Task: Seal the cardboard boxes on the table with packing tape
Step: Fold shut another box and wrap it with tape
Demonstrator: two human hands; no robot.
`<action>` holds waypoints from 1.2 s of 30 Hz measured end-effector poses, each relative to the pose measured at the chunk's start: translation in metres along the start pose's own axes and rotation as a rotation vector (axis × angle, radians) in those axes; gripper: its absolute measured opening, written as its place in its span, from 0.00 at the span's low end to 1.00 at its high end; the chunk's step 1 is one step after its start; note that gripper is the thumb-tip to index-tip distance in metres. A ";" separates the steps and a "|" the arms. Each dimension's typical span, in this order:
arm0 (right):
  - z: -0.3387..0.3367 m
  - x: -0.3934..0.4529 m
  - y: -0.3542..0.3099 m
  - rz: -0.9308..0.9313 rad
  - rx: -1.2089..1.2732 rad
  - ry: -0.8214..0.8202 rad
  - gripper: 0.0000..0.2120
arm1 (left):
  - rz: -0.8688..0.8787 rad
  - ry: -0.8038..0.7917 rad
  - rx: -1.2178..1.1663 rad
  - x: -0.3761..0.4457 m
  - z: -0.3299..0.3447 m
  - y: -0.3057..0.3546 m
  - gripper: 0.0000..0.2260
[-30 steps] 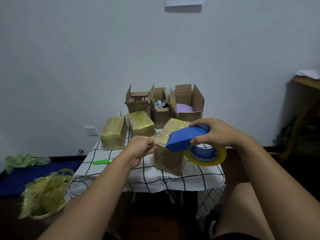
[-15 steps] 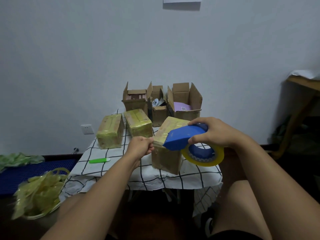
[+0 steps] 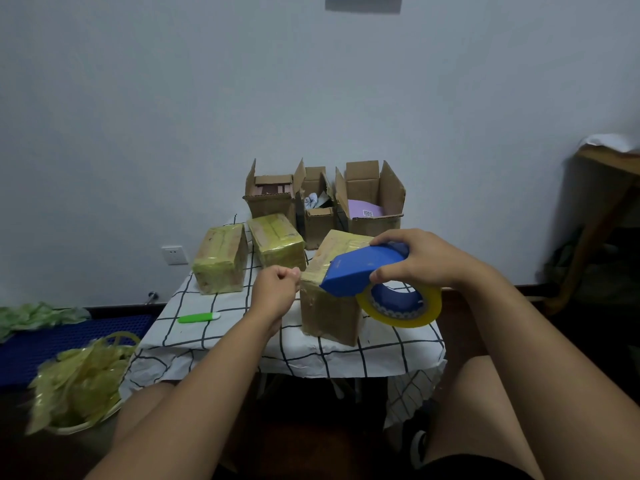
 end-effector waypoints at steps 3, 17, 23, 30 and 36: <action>0.001 0.001 -0.003 0.000 -0.008 -0.003 0.28 | -0.071 -0.008 -0.076 0.003 0.001 -0.006 0.08; 0.000 0.003 -0.002 0.015 -0.023 -0.003 0.27 | -0.185 -0.029 -0.222 -0.001 0.008 -0.020 0.08; 0.000 0.000 -0.002 0.017 -0.006 -0.003 0.28 | -0.218 -0.063 -0.214 -0.001 0.017 -0.022 0.10; 0.002 0.000 -0.006 0.006 -0.013 -0.009 0.28 | -0.039 0.004 0.135 -0.001 0.005 -0.017 0.19; 0.000 -0.002 -0.004 0.005 -0.005 -0.007 0.27 | 0.106 0.117 0.071 -0.008 -0.005 -0.002 0.12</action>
Point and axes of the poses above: each hand's wrist, its own x-axis towards the middle knuckle, its own z-axis out of the palm, y = z × x, the point moved 7 cm from there along x, towards the middle knuckle, and after that the axes turned 9 degrees about x, right-handed, at the moved point
